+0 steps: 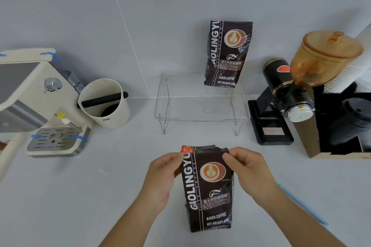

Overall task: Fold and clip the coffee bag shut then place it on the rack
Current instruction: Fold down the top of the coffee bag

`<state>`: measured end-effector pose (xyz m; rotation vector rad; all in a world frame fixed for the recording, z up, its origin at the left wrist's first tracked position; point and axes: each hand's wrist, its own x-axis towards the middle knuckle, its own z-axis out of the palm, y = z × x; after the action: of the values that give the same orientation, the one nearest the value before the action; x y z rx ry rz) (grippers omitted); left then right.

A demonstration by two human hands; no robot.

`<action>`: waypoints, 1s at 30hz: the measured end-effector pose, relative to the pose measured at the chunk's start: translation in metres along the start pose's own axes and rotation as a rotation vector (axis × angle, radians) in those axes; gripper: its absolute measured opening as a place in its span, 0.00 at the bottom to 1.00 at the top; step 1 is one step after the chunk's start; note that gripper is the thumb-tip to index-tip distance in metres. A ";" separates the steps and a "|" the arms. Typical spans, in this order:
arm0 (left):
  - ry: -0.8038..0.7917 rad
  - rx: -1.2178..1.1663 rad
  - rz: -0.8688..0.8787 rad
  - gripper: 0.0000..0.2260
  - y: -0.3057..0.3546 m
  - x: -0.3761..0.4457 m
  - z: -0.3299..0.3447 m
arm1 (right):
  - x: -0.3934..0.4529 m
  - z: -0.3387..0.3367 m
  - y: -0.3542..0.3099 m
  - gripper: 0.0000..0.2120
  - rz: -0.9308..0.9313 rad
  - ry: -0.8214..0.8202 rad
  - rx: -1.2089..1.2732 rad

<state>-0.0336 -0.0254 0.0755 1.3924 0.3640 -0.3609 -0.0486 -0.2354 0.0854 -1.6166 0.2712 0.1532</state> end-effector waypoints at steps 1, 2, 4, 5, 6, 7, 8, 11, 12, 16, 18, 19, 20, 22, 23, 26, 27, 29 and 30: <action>-0.007 0.004 0.031 0.11 0.002 -0.002 0.000 | -0.002 0.000 -0.003 0.14 -0.018 0.000 -0.003; -0.013 0.010 0.060 0.11 0.003 -0.005 0.000 | -0.005 -0.001 -0.006 0.14 -0.036 -0.001 0.000; -0.019 0.017 0.113 0.11 0.006 -0.009 0.000 | -0.008 -0.002 -0.010 0.14 -0.072 -0.006 -0.009; -0.020 0.019 0.136 0.10 0.007 -0.010 0.001 | -0.010 -0.003 -0.012 0.14 -0.085 -0.006 -0.016; -0.020 0.022 0.160 0.10 0.008 -0.011 0.001 | -0.011 -0.004 -0.013 0.13 -0.100 -0.003 -0.021; -0.023 0.029 0.182 0.10 0.008 -0.012 0.001 | -0.011 -0.005 -0.014 0.12 -0.116 0.003 -0.023; -0.027 0.036 0.201 0.10 0.009 -0.013 0.002 | -0.012 -0.006 -0.015 0.11 -0.134 0.010 -0.023; -0.052 0.054 0.238 0.12 0.013 -0.016 0.004 | -0.014 -0.009 -0.017 0.10 -0.167 0.019 -0.012; -0.058 0.065 0.242 0.13 0.014 -0.016 0.005 | -0.014 -0.010 -0.017 0.09 -0.172 0.020 -0.007; -0.034 0.110 0.225 0.10 0.011 -0.015 0.007 | -0.014 -0.010 -0.015 0.09 -0.147 0.019 0.020; -0.008 0.104 0.206 0.10 0.012 -0.015 0.007 | -0.014 -0.009 -0.015 0.10 -0.136 0.008 0.041; -0.002 0.106 0.194 0.10 0.013 -0.015 0.008 | -0.015 -0.009 -0.016 0.11 -0.131 0.000 0.037; 0.001 0.112 0.180 0.10 0.014 -0.015 0.008 | -0.015 -0.008 -0.018 0.11 -0.124 -0.014 0.030; 0.001 0.131 0.152 0.11 0.019 -0.014 0.009 | -0.015 -0.008 -0.021 0.09 -0.103 -0.044 0.034; 0.000 0.139 0.137 0.11 0.021 -0.014 0.010 | -0.014 -0.008 -0.023 0.08 -0.093 -0.055 0.048; 0.004 0.137 0.120 0.11 0.029 -0.013 0.012 | -0.012 -0.006 -0.029 0.08 -0.091 -0.024 0.100; 0.009 0.133 0.123 0.11 0.031 -0.013 0.013 | -0.011 -0.005 -0.031 0.08 -0.096 -0.003 0.116; 0.022 0.128 0.130 0.11 0.035 -0.012 0.015 | -0.009 -0.003 -0.035 0.10 -0.106 0.006 0.138; 0.028 0.121 0.132 0.11 0.037 -0.011 0.016 | -0.008 -0.002 -0.038 0.10 -0.111 0.006 0.136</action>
<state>-0.0261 -0.0355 0.1159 1.5322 0.2757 -0.2586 -0.0460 -0.2346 0.1239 -1.4936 0.1920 0.0435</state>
